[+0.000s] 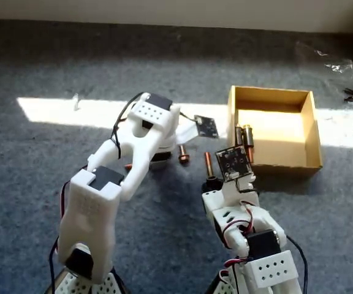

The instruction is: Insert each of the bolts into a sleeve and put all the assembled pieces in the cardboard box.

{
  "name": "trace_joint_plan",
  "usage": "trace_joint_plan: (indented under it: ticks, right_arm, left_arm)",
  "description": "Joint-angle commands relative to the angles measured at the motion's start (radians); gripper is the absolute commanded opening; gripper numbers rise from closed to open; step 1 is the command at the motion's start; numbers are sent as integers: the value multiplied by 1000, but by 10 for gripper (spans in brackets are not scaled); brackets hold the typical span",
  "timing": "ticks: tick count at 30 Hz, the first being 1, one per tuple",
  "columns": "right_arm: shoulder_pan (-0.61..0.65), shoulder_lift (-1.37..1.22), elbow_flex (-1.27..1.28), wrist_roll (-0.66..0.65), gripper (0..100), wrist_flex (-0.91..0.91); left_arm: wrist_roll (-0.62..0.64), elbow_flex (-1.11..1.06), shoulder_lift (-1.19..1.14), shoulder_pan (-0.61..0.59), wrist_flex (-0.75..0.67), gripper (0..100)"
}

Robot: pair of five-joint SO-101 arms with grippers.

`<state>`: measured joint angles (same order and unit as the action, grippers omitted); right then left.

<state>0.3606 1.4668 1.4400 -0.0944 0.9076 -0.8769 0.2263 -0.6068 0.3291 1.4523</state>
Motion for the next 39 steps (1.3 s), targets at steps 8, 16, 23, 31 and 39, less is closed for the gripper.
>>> trace_joint_plan:
  ticks: [8, 16, 23, 31, 39]
  right_arm:
    - [-7, 12, -7, -12, 4, -27]
    - [76, 12, -7, -12, 4, -30]
    - [107, 12, 13, -12, 4, -74]
    - [108, 12, 87, -12, 4, -239]
    - [185, 7, 88, -12, 4, -309]
  left_arm:
    - [153, 220, 15, 19, 138, 5]
    - [315, 397, 15, -2, 236, 5]
    - [462, 478, 33, -12, 245, 5]
    - [560, 475, 188, -79, 239, 5]
    - [569, 352, 315, -48, 233, 4]
